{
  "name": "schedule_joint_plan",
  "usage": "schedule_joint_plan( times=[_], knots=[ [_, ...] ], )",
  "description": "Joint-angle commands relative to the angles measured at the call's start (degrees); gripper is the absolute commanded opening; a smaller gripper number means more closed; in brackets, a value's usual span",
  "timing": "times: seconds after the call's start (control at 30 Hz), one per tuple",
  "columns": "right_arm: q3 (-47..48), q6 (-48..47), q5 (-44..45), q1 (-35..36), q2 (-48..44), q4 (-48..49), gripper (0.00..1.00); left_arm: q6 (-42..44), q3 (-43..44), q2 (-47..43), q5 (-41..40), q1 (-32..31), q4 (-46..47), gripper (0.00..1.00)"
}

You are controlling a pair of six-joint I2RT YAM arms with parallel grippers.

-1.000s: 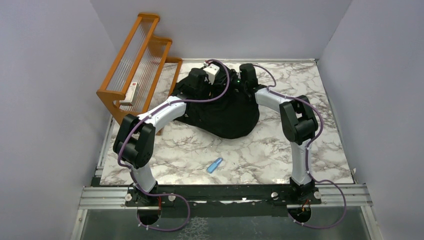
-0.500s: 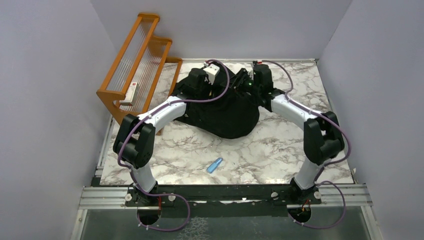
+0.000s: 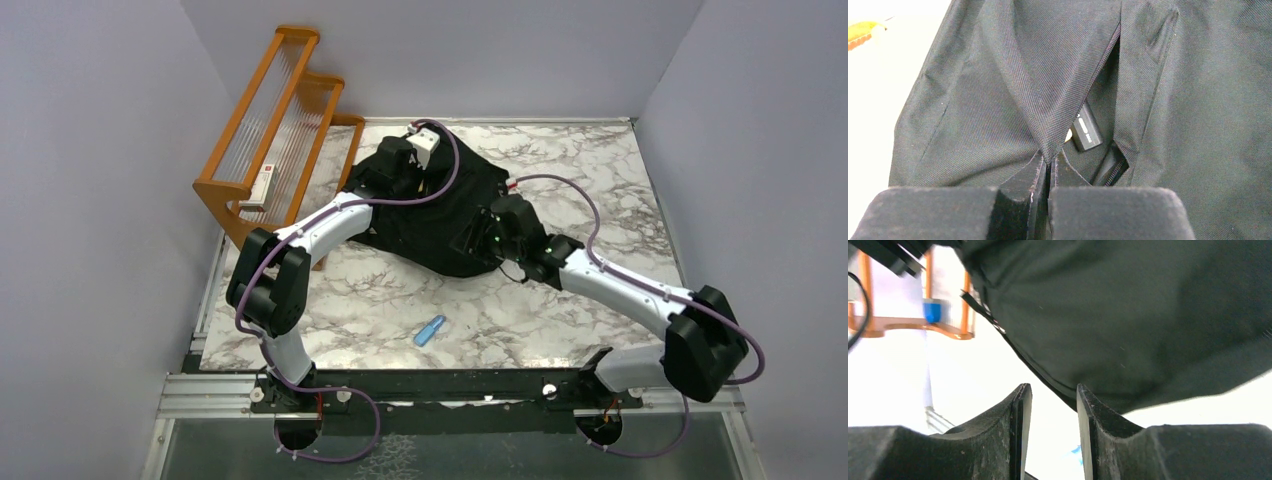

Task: Pack the student bag
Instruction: Place the stationery in the student bag, then pick up the stationery from the center of the board.

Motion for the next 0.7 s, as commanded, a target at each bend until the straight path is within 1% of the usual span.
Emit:
schedule_joint_plan(
  times=[0.0, 0.1, 0.23, 0.37, 0.4, 0.47, 0.53, 0.6, 0.63, 0.67],
  knots=[
    [-4.33, -2.49, 12.62, 2.94, -6.48, -7.54, 0.42, 0.19, 0.40, -3.09, -0.18, -0.15, 0.45, 0.00],
    [-5.21, -2.32, 16.75, 5.97, -8.18, -12.73, 0.42, 0.14, 0.40, -3.08, 0.06, -0.15, 0.46, 0.00],
    [-4.28, -1.70, 21.96, 9.00, -7.55, -20.35, 0.43, -0.01, 0.49, -3.00, 0.35, -0.15, 0.46, 0.00],
    [-0.92, -2.35, 33.47, 9.03, -7.03, -28.21, 0.46, 0.10, 0.27, -3.34, 0.01, -0.15, 0.62, 0.00],
    [-0.08, -1.39, 37.46, 9.03, -6.56, -30.21, 0.50, 0.12, 0.25, -3.35, 0.00, -0.15, 0.62, 0.00],
    [1.98, 5.11, 44.00, 9.03, -5.02, -37.96, 0.68, 0.08, 0.31, -3.41, 0.12, -0.15, 0.58, 0.00],
    [3.80, 6.70, 46.01, 9.03, -3.45, -42.56, 0.83, 0.06, 0.31, -3.48, 0.26, -0.15, 0.63, 0.00],
    [5.16, 6.94, 46.38, 9.03, -1.88, -45.13, 0.96, 0.18, 0.25, -3.60, 0.12, -0.15, 0.46, 0.00],
    [5.64, 6.99, 46.56, 9.03, -1.23, -45.96, 1.00, 0.34, 0.23, -3.69, -0.05, -0.15, 0.46, 0.00],
    [5.97, 6.31, 46.55, 9.03, -1.06, -46.07, 1.00, 0.45, 0.23, -3.82, -0.27, -0.15, 0.45, 0.00]
  ],
)
